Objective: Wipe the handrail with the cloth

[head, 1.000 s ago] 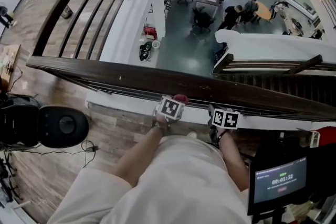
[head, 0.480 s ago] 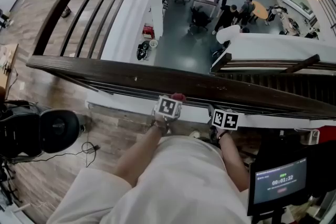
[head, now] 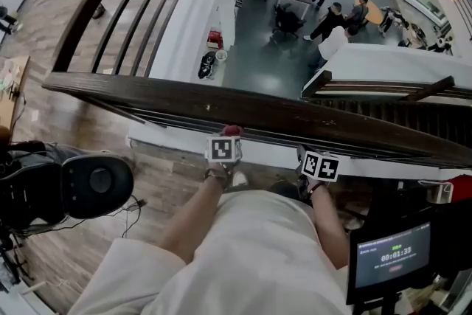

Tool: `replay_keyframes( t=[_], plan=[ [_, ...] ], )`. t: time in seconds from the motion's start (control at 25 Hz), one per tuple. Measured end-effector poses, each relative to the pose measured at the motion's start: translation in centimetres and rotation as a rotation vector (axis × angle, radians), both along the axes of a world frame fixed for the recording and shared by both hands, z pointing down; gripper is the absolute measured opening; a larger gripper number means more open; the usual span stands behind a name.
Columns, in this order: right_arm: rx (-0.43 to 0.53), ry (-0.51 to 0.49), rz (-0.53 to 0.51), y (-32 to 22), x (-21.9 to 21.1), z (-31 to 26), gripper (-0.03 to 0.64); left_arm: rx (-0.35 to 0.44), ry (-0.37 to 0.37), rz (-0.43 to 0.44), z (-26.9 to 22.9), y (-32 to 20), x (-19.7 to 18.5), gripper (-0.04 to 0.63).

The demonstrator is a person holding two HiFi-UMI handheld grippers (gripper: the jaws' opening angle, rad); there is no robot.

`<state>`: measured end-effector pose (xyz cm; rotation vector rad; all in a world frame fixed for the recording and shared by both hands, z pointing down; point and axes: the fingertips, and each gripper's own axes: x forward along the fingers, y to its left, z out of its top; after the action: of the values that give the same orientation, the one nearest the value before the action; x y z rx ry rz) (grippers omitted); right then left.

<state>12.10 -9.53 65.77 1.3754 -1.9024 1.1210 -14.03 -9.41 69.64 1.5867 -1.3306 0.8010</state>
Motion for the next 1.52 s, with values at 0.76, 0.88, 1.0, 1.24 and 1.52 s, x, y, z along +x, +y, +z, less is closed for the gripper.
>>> replay_keyframes(
  t=[0.76,0.88,1.0,1.24,1.52],
  plan=[
    [-0.021,-0.025,-0.052,0.7,0.9,1.3,0.003,0.067,0.076,-0.077,0.5,-1.0,0.2,0.086],
    [-0.02,-0.031,-0.077,0.7,1.4,1.3,0.003,0.009,0.1,-0.027,0.7,0.2,3.3,0.086],
    [-0.018,-0.034,-0.09,0.8,2.1,1.4,0.003,-0.04,0.015,-0.011,1.0,1.2,3.3,0.086],
    [-0.014,-0.042,-0.084,1.1,4.5,1.5,0.003,-0.021,0.072,0.036,0.6,1.0,7.6,0.086],
    [-0.014,-0.064,-0.092,1.2,7.4,1.1,0.003,-0.055,0.096,0.063,0.8,1.7,12.2,0.086]
  ],
)
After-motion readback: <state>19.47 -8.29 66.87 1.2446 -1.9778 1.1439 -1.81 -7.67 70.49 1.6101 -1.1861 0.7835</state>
